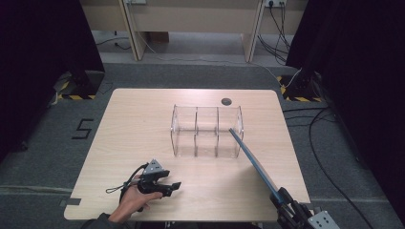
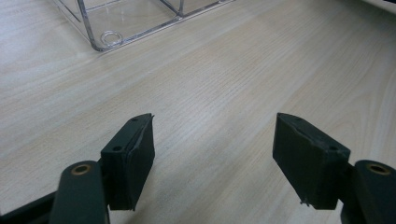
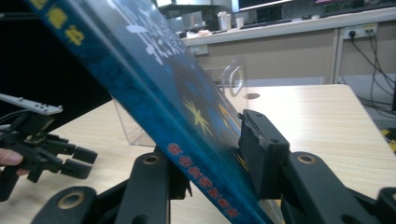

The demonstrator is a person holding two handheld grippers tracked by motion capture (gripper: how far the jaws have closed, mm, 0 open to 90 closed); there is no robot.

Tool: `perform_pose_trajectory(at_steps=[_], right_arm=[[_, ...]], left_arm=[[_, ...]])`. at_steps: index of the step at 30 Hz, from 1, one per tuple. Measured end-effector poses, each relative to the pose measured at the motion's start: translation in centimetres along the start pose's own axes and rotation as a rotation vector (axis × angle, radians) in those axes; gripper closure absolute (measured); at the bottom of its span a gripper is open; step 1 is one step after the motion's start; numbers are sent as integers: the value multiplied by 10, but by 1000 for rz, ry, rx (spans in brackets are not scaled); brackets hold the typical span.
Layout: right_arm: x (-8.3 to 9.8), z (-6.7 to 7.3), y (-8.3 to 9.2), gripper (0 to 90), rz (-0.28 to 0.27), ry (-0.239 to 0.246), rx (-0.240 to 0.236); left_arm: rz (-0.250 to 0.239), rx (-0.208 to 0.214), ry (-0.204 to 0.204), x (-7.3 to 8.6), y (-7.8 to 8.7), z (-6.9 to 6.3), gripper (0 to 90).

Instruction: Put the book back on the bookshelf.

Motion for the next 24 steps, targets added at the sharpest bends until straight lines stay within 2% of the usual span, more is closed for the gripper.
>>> perform_pose_trajectory(at_steps=[6,10,11,12,17,20,21,22,24], right_arm=[[-2,-7,5,678,-25,-32,32],[-3,-10,6,684,-30,-47,30],[-4,-12,7,695,-30,-44,33],[-6,-14,8,729,-21,1,61],[-7,-21,10,751,-23,9,81],[-8,-23,11,763,-12,53,96],[-8,-23,11,763,-12,53,96],[-9,-24,11,765,-8,66,102],[-9,-24,11,765,-11,61,106]], left_arm=[[-1,-6,-3,0,1,2,297],[1,-7,-11,0,0,2,297],[7,-9,-20,0,-1,1,298],[16,-6,-39,1,-2,-1,297],[15,-7,-55,1,-2,-2,297],[23,-10,-56,2,-2,-2,296],[23,-10,-56,2,-2,-2,293],[30,-8,-61,3,-3,-2,285],[55,-12,-90,5,-4,-4,277]])
Point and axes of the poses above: each handheld gripper's, and its own axes: y roughly backward along the jaws, x roughly out of its underside, z roughly to its left, the point moved 3 cm from there along -y, roughly forward along the jaws, and after that the axes turned 9 degrees about -x, right-handed, at the moved point
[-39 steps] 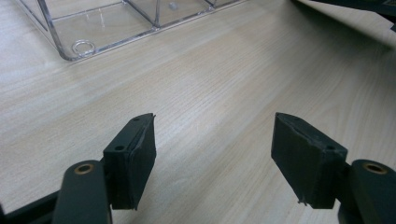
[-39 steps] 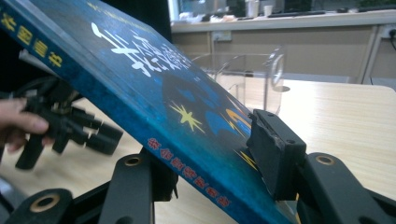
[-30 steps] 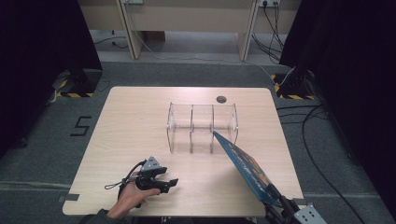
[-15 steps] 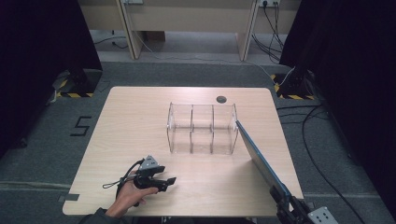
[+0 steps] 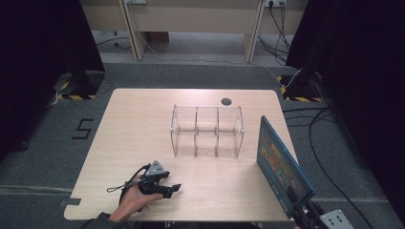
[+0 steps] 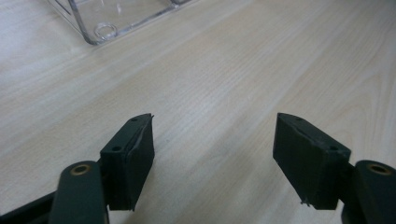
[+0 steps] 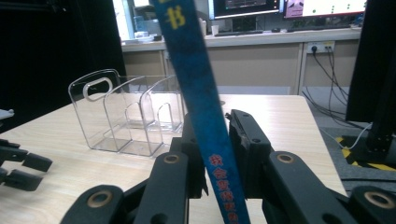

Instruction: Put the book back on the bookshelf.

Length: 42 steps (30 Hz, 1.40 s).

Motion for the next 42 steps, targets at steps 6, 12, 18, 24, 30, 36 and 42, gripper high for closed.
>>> perform_pose_trajectory(at_steps=[6,12,18,24,30,36,42], right_arm=[[-1,-4,0,774,7,41,15],[0,-13,0,779,19,72,51],[3,-19,-2,782,38,92,60],[7,-21,-8,785,52,112,53],[8,-22,-19,785,49,110,31],[8,-27,-25,785,23,89,16],[5,-30,-31,781,-9,94,8]], left_arm=[[-1,-34,-113,2,-3,-5,241],[-2,-41,-123,3,-3,-7,223],[-1,-44,-127,3,-3,-7,221],[-3,-43,-129,3,-4,-7,220],[-4,-42,-130,3,-4,-7,219],[-3,-41,-133,3,-4,-7,217],[-6,-41,-133,3,-4,-7,217]])
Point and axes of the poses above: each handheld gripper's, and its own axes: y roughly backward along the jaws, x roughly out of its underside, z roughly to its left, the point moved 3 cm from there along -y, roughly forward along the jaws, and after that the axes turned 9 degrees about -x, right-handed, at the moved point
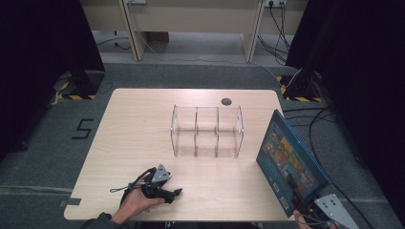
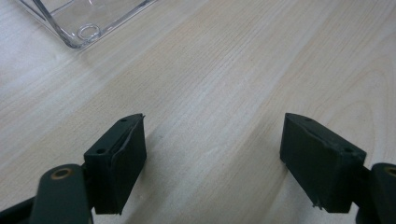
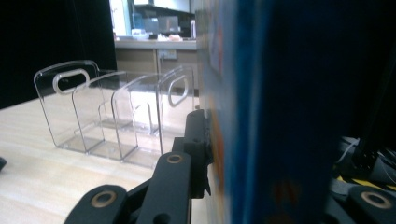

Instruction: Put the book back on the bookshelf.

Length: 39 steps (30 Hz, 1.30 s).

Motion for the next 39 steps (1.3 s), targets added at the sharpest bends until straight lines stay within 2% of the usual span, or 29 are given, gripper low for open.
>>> perform_pose_trajectory(at_steps=[11,16,19,24,31,36,39], right_arm=[[-1,-3,-7,808,-14,0,-6],[-6,-1,-7,817,-23,4,-25],[-13,2,-6,818,-31,-10,-51],[-17,11,-2,819,-32,-68,-98],[-21,24,-4,819,-42,-70,-130],[-24,35,-7,820,-54,-107,-175],[-24,40,-11,820,-42,-99,-184]], left_arm=[[-1,2,-2,0,0,0,217],[-2,5,-4,0,0,0,217],[-6,6,-1,0,0,0,217],[-7,6,-1,0,0,0,217],[-20,10,-3,1,-1,-1,194],[-33,14,-6,3,-2,-4,160],[-37,16,-7,3,-2,-4,148]])
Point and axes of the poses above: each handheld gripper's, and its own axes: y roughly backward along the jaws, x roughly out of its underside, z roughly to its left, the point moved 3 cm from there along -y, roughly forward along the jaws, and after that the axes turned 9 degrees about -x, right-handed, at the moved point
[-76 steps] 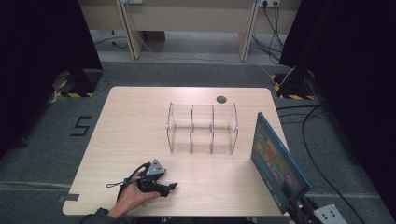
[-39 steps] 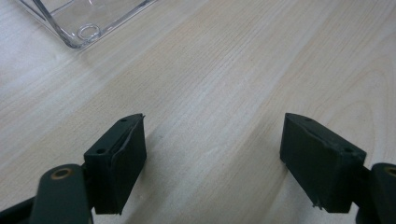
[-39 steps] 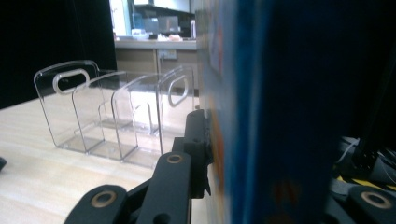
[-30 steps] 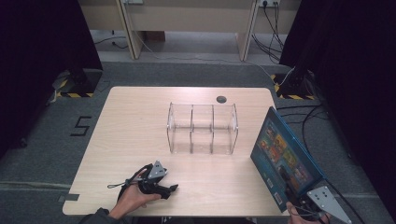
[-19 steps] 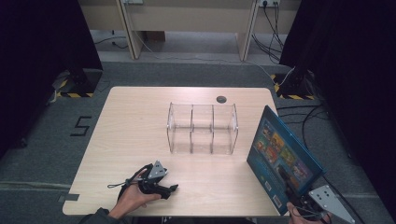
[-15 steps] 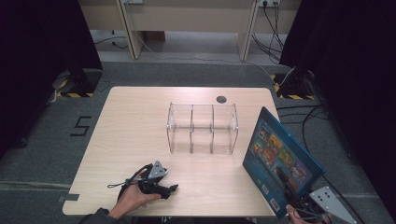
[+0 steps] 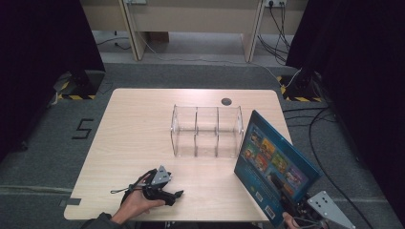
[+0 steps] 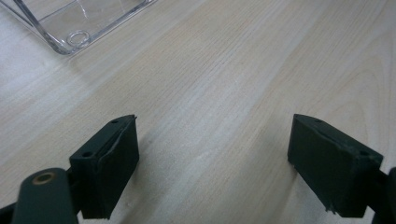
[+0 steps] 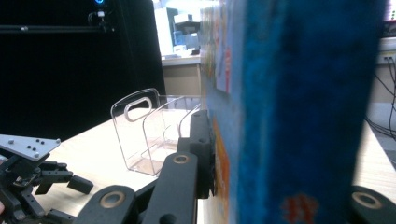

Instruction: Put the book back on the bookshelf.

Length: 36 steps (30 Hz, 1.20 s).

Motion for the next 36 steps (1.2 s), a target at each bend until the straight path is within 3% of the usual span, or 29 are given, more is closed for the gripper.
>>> perform_pose_trajectory(at_steps=[7,13,25,36], right_arm=[[0,-1,-14,820,-3,-49,-10],[-6,-2,-27,820,-6,-20,-4],[-20,-4,-56,820,-23,-10,4],[-22,-10,-87,821,-21,3,37]], left_arm=[[-4,1,-2,0,0,0,145],[-4,2,-3,0,0,0,144],[-4,4,-4,0,0,0,143],[-4,4,-4,1,0,0,143]])
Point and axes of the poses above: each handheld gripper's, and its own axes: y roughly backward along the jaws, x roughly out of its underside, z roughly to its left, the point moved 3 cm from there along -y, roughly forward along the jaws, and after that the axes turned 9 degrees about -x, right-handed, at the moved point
